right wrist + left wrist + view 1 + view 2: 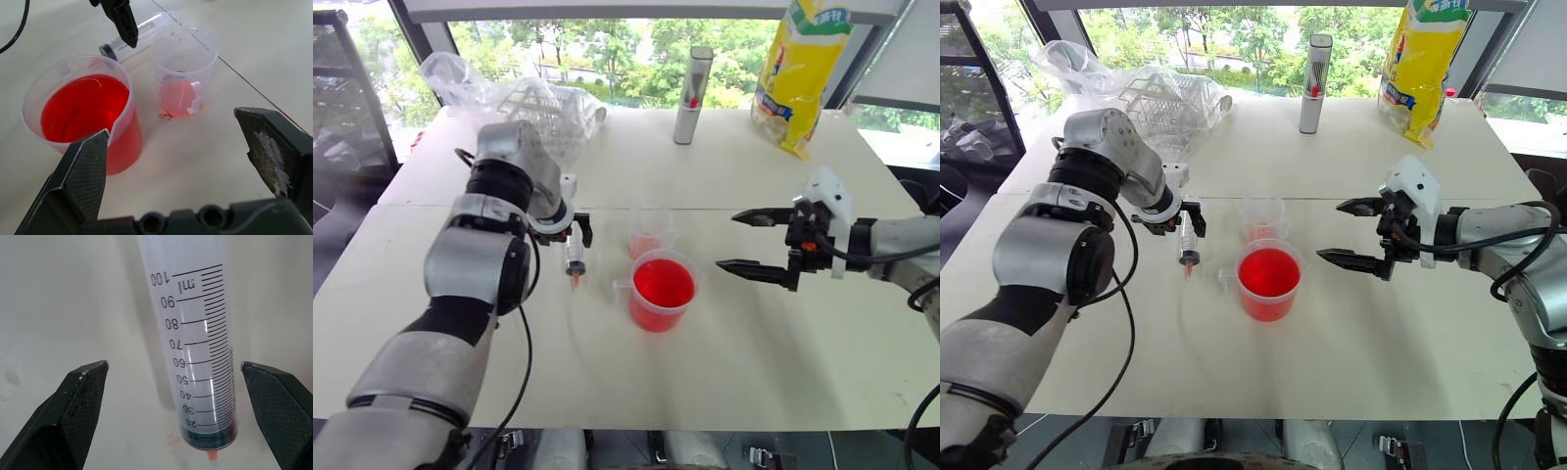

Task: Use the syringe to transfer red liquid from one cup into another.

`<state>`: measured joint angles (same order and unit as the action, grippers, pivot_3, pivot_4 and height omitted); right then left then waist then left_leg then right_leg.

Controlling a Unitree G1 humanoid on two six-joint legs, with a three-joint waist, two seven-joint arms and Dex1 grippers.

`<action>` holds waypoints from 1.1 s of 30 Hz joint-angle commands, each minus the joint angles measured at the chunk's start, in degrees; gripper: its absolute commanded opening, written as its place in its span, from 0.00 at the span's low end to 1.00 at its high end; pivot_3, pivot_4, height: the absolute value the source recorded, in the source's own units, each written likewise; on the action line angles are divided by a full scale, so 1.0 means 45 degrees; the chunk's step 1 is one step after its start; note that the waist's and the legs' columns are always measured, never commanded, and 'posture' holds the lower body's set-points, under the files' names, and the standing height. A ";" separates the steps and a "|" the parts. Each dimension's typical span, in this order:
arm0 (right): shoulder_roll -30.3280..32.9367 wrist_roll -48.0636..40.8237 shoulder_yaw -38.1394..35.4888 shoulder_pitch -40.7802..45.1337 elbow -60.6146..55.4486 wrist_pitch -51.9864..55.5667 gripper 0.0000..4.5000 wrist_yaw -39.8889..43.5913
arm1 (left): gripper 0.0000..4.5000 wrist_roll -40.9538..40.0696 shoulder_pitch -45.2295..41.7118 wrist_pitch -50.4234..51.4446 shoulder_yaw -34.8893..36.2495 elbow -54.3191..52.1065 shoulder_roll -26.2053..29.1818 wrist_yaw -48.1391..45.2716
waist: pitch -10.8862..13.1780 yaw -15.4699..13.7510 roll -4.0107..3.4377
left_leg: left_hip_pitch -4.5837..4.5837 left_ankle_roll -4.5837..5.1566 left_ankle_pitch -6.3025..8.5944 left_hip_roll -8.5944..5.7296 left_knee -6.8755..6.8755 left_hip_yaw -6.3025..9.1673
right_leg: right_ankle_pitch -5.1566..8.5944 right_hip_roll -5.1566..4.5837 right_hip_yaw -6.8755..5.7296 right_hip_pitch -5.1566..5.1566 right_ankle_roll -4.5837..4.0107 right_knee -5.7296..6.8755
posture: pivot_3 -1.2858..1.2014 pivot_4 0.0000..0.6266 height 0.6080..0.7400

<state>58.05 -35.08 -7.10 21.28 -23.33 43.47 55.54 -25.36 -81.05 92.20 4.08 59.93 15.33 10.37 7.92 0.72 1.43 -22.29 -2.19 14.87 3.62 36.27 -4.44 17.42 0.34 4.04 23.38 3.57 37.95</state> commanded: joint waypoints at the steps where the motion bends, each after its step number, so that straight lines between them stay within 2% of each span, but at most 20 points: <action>1: -0.0030 -0.0063 -0.0362 0.0106 -0.0294 -0.0177 1.00 -0.0058 | 0.99 0.1045 0.0355 0.0067 0.1810 -0.0857 -0.0585 0.1293 | 0.0000 0.0009 0.0000 | 0.0001 -0.0017 -0.0010 0.0000 0.0000 0.0000 | 0.0000 0.0000 -0.0001 -0.0001 0.0000 0.0002 | 0.52 0.24 1.00; 7: -0.0041 -0.0076 -0.0409 0.0057 -0.0360 -0.0150 1.00 -0.0102 | 0.99 0.2529 0.0865 0.0053 0.4546 -0.2118 -0.1759 0.2956 | 0.0000 0.0017 0.0001 | 0.0008 -0.0055 -0.0031 0.0000 -0.0003 0.0000 | -0.0001 -0.0001 0.0000 -0.0001 0.0001 0.0012 | 0.52 0.24 1.00; 12: -0.0051 -0.0081 -0.0458 -0.0048 -0.0406 -0.0153 1.00 -0.0151 | 0.99 0.3602 0.1237 -0.0216 0.5964 -0.3035 -0.2396 0.3855 | -0.0001 0.0014 0.0001 | 0.0016 -0.0079 -0.0043 0.0000 -0.0009 0.0000 | -0.0002 -0.0003 0.0000 -0.0008 0.0002 0.0012 | 0.52 0.24 1.00; 22: -0.0014 -0.0058 -0.0398 -0.0026 -0.0374 -0.0180 1.00 -0.0165 | 0.99 0.4569 0.1407 -0.0766 0.7056 -0.3392 -0.2696 0.4291 | -0.0001 0.0011 0.0002 | 0.0033 -0.0142 -0.0077 -0.0003 -0.0031 -0.0001 | -0.0003 -0.0006 -0.0001 -0.0013 0.0004 0.0015 | 0.52 0.24 1.00; 24: 0.0013 -0.0054 -0.0404 -0.0023 -0.0356 -0.0186 1.00 -0.0134 | 0.87 0.4642 0.1439 -0.0806 0.7132 -0.3469 -0.2767 0.4264 | -0.0001 0.0015 0.0002 | 0.0034 -0.0144 -0.0077 -0.0003 -0.0031 -0.0001 | -0.0003 -0.0007 -0.0001 -0.0015 0.0004 0.0016 | 0.52 0.24 1.00; 26: 0.0026 -0.0038 -0.0380 0.0006 -0.0331 -0.0184 1.00 -0.0121 | 0.71 0.4702 0.1477 -0.0816 0.7205 -0.3545 -0.2839 0.4253 | -0.0001 0.0024 0.0002 | 0.0036 -0.0146 -0.0078 -0.0003 -0.0031 -0.0001 | -0.0003 -0.0007 -0.0001 -0.0016 0.0004 0.0016 | 0.52 0.24 1.00; 27: 0.0025 -0.0028 -0.0360 0.0026 -0.0324 -0.0181 1.00 -0.0122 | 0.56 0.4705 0.1500 -0.0836 0.7198 -0.3568 -0.2861 0.4200 | -0.0001 0.0026 0.0002 | 0.0037 -0.0146 -0.0078 -0.0003 -0.0032 -0.0001 | -0.0003 -0.0006 -0.0001 -0.0015 0.0004 0.0017 | 0.52 0.24 1.00; 29: 0.0034 -0.0024 -0.0346 0.0043 -0.0324 -0.0172 1.00 -0.0115 | 0.35 0.4755 0.1593 -0.0874 0.7273 -0.3641 -0.2937 0.4190 | -0.0001 0.0031 0.0002 | 0.0039 -0.0146 -0.0078 -0.0003 -0.0034 -0.0001 | -0.0003 -0.0006 -0.0001 -0.0015 0.0004 0.0018 | 0.52 0.24 1.00; 30: 0.0036 -0.0021 -0.0340 0.0051 -0.0324 -0.0168 1.00 -0.0115 | 0.30 0.4779 0.1632 -0.0896 0.7289 -0.3663 -0.2956 0.4174 | -0.0002 0.0031 0.0002 | 0.0043 -0.0146 -0.0078 -0.0003 -0.0035 0.0000 | -0.0003 -0.0006 -0.0001 -0.0017 0.0004 0.0020 | 0.52 0.24 1.00; 33: 0.0049 -0.0029 -0.0354 0.0052 -0.0329 -0.0151 1.00 -0.0111 | 0.30 0.4874 0.1715 -0.0852 0.7355 -0.3802 -0.3014 0.4156 | -0.0001 0.0029 0.0002 | 0.0072 -0.0148 -0.0079 -0.0003 -0.0039 -0.0001 | -0.0003 -0.0006 -0.0001 -0.0046 0.0004 0.0020 | 0.52 0.24 1.00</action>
<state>57.81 -35.04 -7.15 20.75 -23.44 43.43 54.94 -4.23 -73.85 88.49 36.86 44.08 1.74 28.94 7.92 0.85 1.45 -21.93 -2.86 14.51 3.61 36.10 -4.44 17.41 0.31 4.04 23.14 3.59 38.03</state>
